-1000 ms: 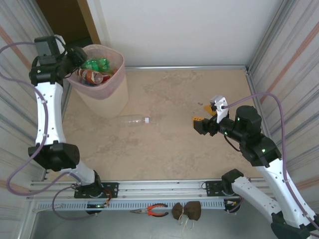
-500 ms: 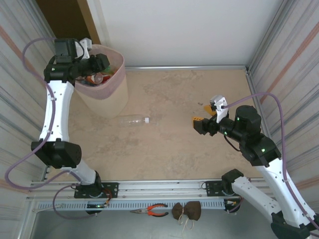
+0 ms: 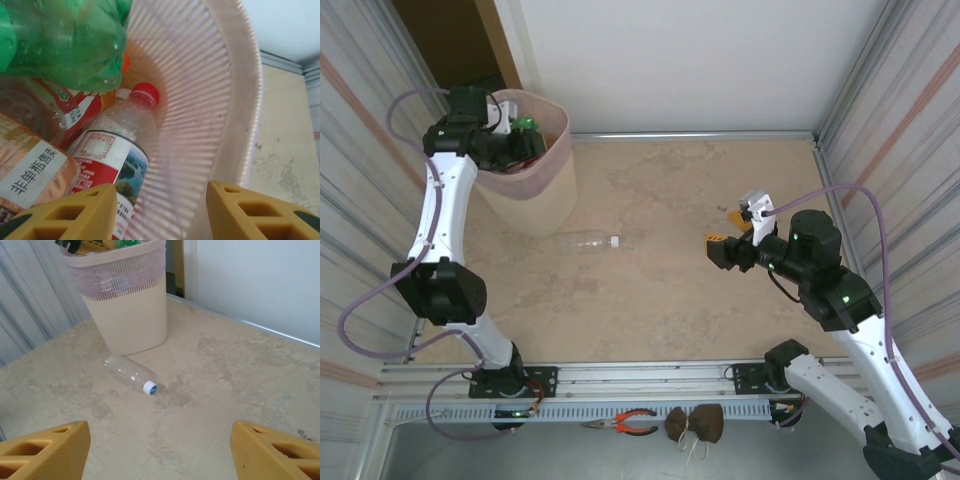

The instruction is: Put the plastic bottles in the bin

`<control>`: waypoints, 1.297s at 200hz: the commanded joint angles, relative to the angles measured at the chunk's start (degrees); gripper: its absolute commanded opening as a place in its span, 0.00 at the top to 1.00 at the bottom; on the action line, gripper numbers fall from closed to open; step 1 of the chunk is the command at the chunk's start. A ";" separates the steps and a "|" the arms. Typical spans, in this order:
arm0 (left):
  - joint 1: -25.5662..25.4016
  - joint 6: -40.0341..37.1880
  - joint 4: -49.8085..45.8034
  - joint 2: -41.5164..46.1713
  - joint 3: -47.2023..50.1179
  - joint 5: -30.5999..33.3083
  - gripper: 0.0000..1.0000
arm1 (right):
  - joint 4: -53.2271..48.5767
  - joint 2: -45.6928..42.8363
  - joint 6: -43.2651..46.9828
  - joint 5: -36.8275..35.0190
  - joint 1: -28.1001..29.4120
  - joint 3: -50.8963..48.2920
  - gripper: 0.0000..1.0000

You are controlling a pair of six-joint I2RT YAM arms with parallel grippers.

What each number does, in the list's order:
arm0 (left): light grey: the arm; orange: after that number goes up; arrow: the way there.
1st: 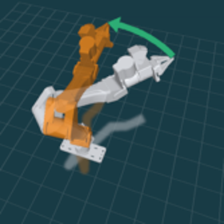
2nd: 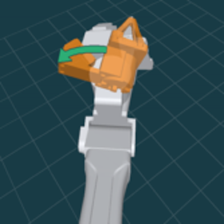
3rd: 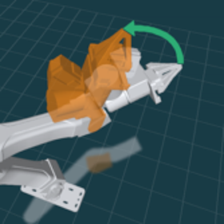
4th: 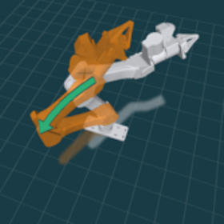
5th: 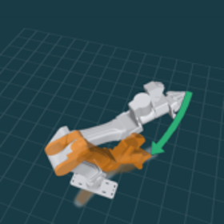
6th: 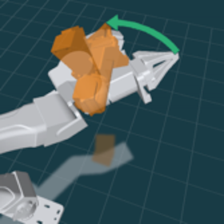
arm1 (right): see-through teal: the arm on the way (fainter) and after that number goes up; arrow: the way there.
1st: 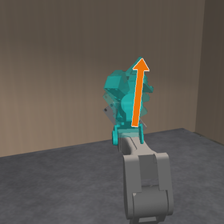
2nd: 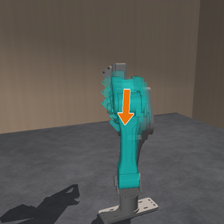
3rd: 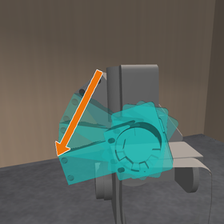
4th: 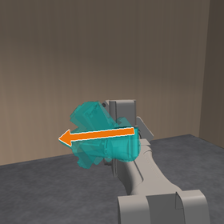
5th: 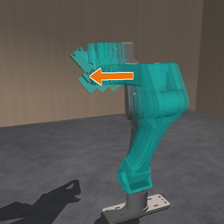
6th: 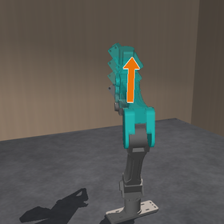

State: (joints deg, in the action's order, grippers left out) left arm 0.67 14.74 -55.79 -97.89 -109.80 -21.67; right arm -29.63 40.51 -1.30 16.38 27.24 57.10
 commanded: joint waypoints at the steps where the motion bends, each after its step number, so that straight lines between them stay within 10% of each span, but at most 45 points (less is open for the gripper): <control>1: 0.39 -3.65 -3.15 -0.25 -2.42 7.68 0.49 | 0.49 -0.08 -1.07 0.68 -0.37 1.20 0.27; 150: -7.59 -20.89 0.24 5.42 -5.48 -10.04 0.47 | -0.01 -0.35 -0.98 0.37 -0.38 1.26 0.27; 259: -28.38 -54.98 -9.36 -1.36 -0.92 16.24 0.35 | -0.17 0.28 -1.06 0.06 -0.33 1.56 0.27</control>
State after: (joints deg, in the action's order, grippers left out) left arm -26.76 -31.99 -62.02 -97.67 -113.34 -12.82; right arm -29.87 40.53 -1.30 16.45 27.24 57.12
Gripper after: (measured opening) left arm 0.647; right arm 0.725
